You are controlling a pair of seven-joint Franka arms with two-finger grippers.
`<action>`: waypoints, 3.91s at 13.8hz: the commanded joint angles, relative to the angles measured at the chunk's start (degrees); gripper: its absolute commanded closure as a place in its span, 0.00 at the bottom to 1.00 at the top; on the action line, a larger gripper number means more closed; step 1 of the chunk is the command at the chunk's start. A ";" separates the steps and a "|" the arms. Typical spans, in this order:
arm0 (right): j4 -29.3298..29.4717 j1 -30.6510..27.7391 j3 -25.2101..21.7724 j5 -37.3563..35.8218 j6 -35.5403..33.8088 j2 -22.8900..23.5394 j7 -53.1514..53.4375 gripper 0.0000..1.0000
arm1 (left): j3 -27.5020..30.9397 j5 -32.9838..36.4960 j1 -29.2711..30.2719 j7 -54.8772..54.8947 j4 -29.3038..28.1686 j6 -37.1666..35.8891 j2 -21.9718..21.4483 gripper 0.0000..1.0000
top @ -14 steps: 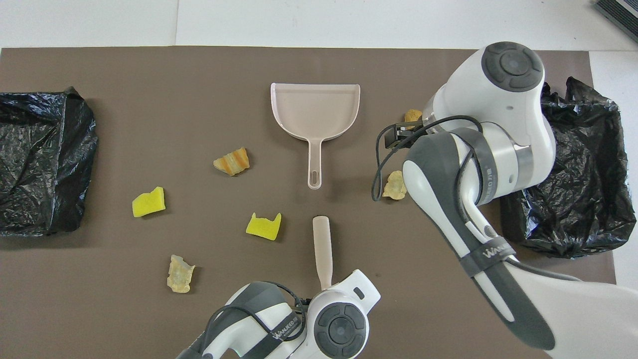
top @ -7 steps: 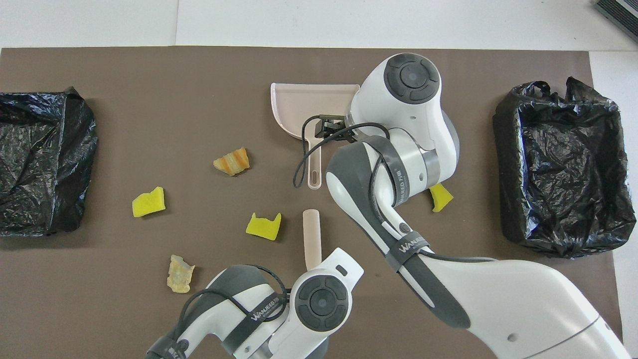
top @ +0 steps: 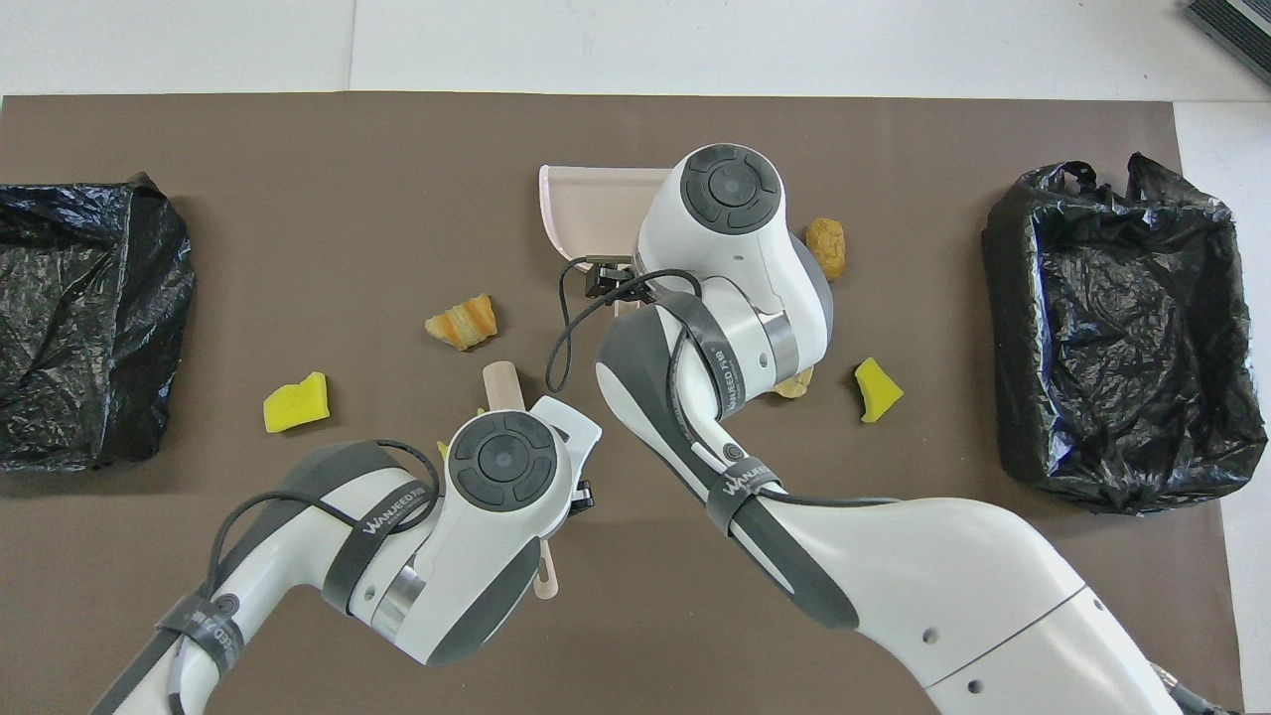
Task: Sweep and dump trash in bin
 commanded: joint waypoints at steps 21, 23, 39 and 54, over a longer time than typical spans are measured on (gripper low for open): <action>-6.71 -6.46 0.40 0.55 -12.17 -13.96 -47.14 1.00 | -0.77 3.05 12.42 -20.50 7.87 -23.74 -9.02 1.00; -10.64 -6.55 0.49 -3.13 -12.37 -15.98 -58.89 1.00 | -0.94 2.69 12.51 -20.06 7.47 -26.47 -9.81 1.00; -13.74 -3.56 1.02 -11.24 -2.78 -9.75 -87.00 1.00 | -0.42 -4.17 12.32 -24.64 -16.90 -9.98 -15.11 1.00; -11.72 -1.10 1.19 -8.16 -11.22 -9.92 -77.06 1.00 | -0.50 -2.68 14.62 20.61 -1.60 1.64 -3.31 1.00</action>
